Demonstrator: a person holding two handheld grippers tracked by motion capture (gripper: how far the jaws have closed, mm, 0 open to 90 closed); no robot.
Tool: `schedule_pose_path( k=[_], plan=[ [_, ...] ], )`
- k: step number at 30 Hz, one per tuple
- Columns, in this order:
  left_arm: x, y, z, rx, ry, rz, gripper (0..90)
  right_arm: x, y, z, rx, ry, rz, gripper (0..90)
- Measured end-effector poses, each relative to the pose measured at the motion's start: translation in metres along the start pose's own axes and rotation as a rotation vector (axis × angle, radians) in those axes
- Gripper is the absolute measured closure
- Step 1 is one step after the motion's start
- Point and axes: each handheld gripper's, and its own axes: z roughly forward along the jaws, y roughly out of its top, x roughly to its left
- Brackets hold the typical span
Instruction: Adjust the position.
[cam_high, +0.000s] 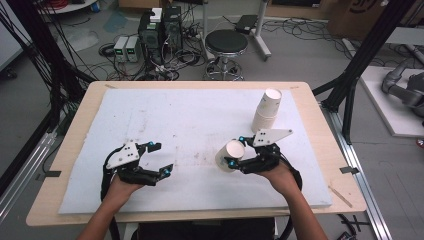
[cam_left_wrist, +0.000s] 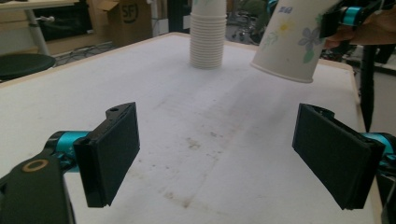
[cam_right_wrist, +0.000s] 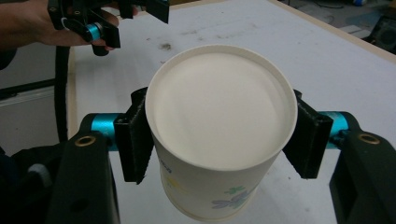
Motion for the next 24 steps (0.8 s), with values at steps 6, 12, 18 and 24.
schedule_pose_path(
  k=[6, 12, 18, 24],
  plan=[
    [-0.007, 0.008, 0.017, 0.011, -0.079, 0.024, 14.9, 0.002, 0.002, 0.005, 0.000, 0.035, -0.006, 35.1],
    [-0.016, 0.014, 0.038, 0.034, -0.172, 0.047, 14.9, 0.006, 0.005, 0.011, 0.003, 0.067, -0.014, 35.1],
    [-0.023, 0.019, 0.054, 0.027, -0.218, 0.049, 14.9, 0.010, 0.007, 0.019, 0.016, 0.094, -0.023, 35.1],
    [-0.029, 0.022, 0.067, 0.049, -0.264, 0.062, 14.9, 0.013, 0.009, 0.023, 0.026, 0.110, -0.025, 35.1]
  ],
)
